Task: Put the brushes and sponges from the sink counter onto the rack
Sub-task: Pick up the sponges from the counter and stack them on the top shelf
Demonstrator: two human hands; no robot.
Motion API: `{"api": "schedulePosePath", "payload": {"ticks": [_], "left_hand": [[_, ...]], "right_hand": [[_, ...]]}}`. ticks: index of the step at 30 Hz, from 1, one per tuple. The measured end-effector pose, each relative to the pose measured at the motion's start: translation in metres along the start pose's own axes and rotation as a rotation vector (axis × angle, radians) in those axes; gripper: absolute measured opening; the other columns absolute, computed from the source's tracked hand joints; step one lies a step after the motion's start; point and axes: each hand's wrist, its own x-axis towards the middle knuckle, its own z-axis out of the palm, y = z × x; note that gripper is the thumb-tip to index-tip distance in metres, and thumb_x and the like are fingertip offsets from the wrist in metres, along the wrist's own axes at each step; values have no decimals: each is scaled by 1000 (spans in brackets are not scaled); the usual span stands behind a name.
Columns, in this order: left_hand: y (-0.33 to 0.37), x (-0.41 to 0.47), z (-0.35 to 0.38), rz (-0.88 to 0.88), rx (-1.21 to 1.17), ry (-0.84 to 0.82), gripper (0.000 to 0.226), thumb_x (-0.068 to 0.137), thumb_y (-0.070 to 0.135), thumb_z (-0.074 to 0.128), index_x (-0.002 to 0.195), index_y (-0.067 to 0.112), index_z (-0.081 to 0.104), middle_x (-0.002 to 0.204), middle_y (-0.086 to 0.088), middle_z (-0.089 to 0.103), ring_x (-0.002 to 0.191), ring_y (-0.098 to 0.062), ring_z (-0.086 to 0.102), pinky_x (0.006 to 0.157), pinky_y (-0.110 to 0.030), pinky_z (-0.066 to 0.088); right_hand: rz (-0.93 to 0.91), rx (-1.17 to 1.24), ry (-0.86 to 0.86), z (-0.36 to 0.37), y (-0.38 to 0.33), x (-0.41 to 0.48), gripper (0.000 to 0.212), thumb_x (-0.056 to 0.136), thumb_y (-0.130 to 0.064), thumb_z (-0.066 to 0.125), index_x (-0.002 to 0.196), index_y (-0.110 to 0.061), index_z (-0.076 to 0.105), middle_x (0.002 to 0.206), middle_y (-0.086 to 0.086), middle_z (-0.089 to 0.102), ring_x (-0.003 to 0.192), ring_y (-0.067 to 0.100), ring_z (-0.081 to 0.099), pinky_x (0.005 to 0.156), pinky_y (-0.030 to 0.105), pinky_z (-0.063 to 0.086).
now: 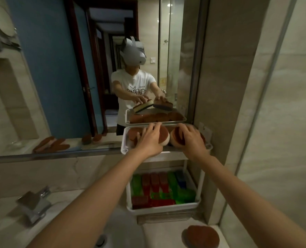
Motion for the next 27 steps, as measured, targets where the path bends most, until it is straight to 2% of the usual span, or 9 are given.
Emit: {"api": "schedulePosePath", "payload": {"ticks": [6, 10, 14, 17, 20, 23, 25, 27], "left_hand": [[-10, 5, 13, -88, -35, -97, 68, 88, 8, 47, 148, 20, 19, 153, -7, 22, 141, -31, 22, 115, -51, 22], [-11, 2, 16, -62, 49, -152, 66, 88, 3, 34, 149, 20, 16, 156, -4, 17, 144, -29, 15, 117, -52, 14], [-14, -7, 18, -64, 133, -207, 66, 91, 5, 33, 152, 21, 12, 161, -2, 6, 149, -26, 3, 119, -52, 3], [-16, -11, 19, -41, 264, -251, 61, 94, 11, 33, 151, 19, 14, 161, -3, 9, 148, -27, 2, 117, -55, 1], [-16, -13, 19, -47, 260, -264, 61, 93, 12, 33, 151, 19, 15, 161, -3, 8, 149, -27, 2, 118, -53, 0], [-16, -22, 14, -19, 182, -204, 64, 92, 10, 36, 152, 19, 14, 161, -5, 9, 149, -24, 5, 119, -49, -1], [-22, -36, 7, 16, 110, -123, 63, 92, 8, 39, 150, 17, 20, 158, -7, 18, 147, -24, 12, 121, -46, 1], [-22, -45, 1, 33, 16, 23, 57, 91, 5, 40, 146, 15, 31, 152, -7, 32, 141, -25, 26, 120, -44, 14]], "right_hand": [[15, -40, -91, 11, 9, 7, 64, 87, -4, 53, 144, -19, 27, 147, 10, 36, 134, 33, 33, 111, 44, 34], [46, -128, -155, 20, 10, 3, 53, 88, -6, 51, 137, -18, 36, 138, 9, 44, 128, 32, 41, 106, 43, 39], [40, -208, -109, 29, 6, -9, 51, 89, -9, 50, 138, -17, 38, 141, 8, 42, 133, 31, 36, 112, 41, 28], [58, -216, -45, 32, 0, -16, 51, 89, -11, 51, 138, -16, 40, 144, 7, 41, 137, 28, 33, 118, 41, 22], [82, -215, -44, 33, -6, -20, 52, 90, -11, 50, 140, -15, 39, 146, 8, 39, 140, 27, 29, 120, 41, 15], [66, -195, -14, 33, -12, -27, 50, 90, -9, 51, 139, -15, 41, 146, 8, 39, 140, 26, 29, 120, 40, 13], [14, -132, 85, 38, -24, -37, 46, 87, -6, 54, 132, -14, 49, 139, 9, 47, 134, 26, 37, 116, 38, 21], [-38, -15, 217, 39, -30, -46, 43, 82, 0, 57, 124, -7, 56, 130, 13, 53, 124, 29, 46, 108, 36, 33]]}}
